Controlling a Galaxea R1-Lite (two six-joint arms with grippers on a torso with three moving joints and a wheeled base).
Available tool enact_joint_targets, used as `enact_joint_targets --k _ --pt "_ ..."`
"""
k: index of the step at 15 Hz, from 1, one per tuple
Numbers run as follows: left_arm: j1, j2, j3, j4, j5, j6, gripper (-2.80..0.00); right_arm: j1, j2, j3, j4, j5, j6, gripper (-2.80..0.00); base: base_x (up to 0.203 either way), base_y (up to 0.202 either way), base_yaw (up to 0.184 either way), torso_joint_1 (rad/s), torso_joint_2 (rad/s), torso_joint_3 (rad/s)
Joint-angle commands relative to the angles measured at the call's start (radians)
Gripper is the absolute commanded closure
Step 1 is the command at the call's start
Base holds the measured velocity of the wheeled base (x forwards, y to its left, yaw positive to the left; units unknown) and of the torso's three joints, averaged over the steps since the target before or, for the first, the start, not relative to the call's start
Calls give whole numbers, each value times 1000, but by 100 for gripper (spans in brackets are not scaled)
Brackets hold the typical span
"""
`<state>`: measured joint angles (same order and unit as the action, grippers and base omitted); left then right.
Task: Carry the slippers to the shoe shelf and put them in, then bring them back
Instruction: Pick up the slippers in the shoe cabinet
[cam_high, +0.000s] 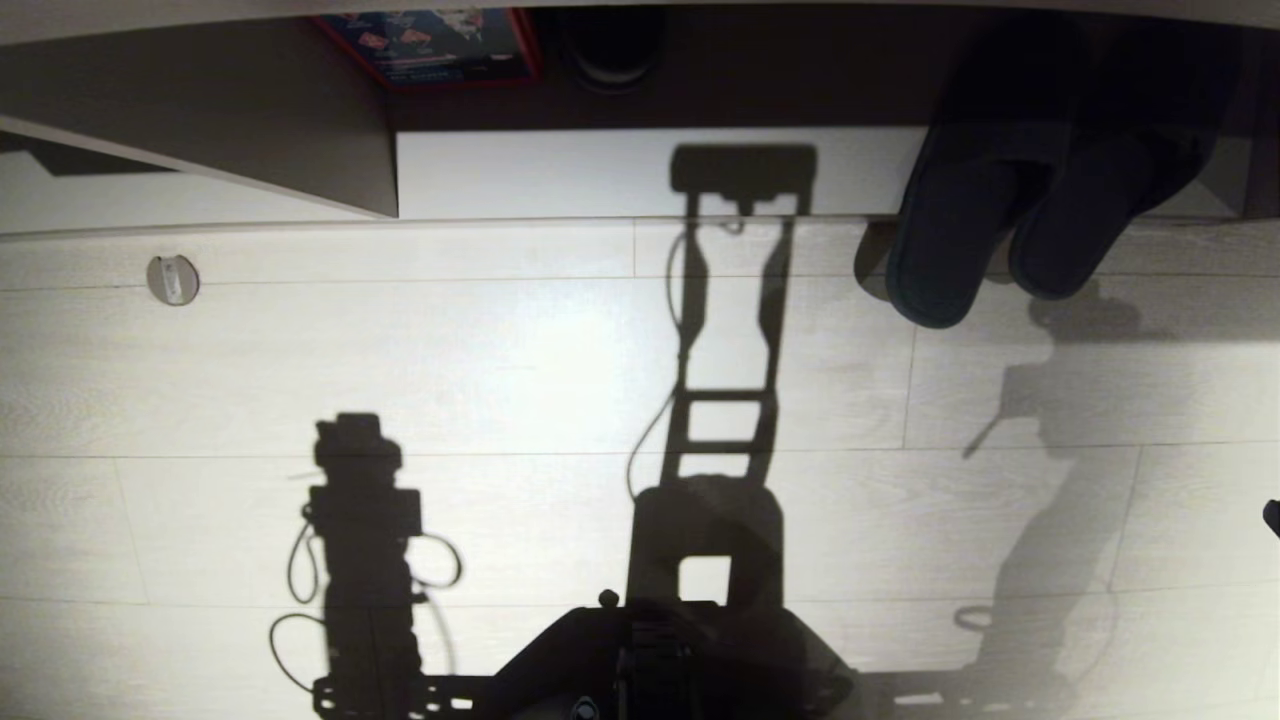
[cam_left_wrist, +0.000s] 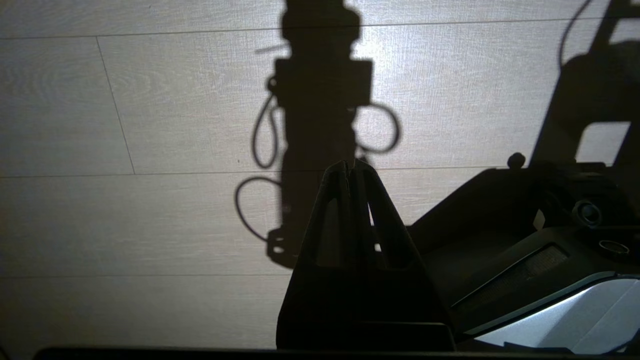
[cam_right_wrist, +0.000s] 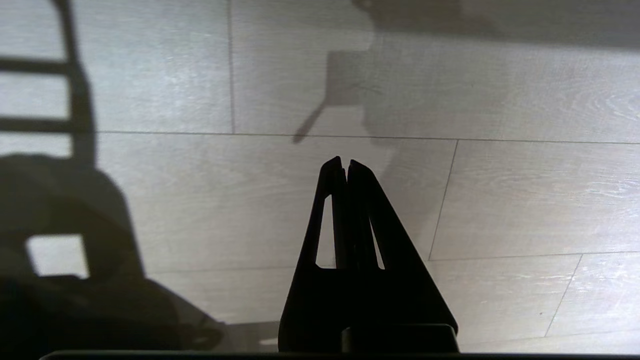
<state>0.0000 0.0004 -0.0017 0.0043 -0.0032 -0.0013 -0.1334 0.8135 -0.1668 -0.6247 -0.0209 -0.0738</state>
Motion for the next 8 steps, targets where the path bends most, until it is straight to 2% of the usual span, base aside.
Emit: enact_joint_targets --k 1,8 --pt "0 0 0 0 0 0 0 -20 135 -9 -51 1 -2 0 0 0 0 0 0 0" --pt "0 0 0 0 0 0 0 -40 298 -68 -201 1 -21 0 0 0 0 0 0 0"
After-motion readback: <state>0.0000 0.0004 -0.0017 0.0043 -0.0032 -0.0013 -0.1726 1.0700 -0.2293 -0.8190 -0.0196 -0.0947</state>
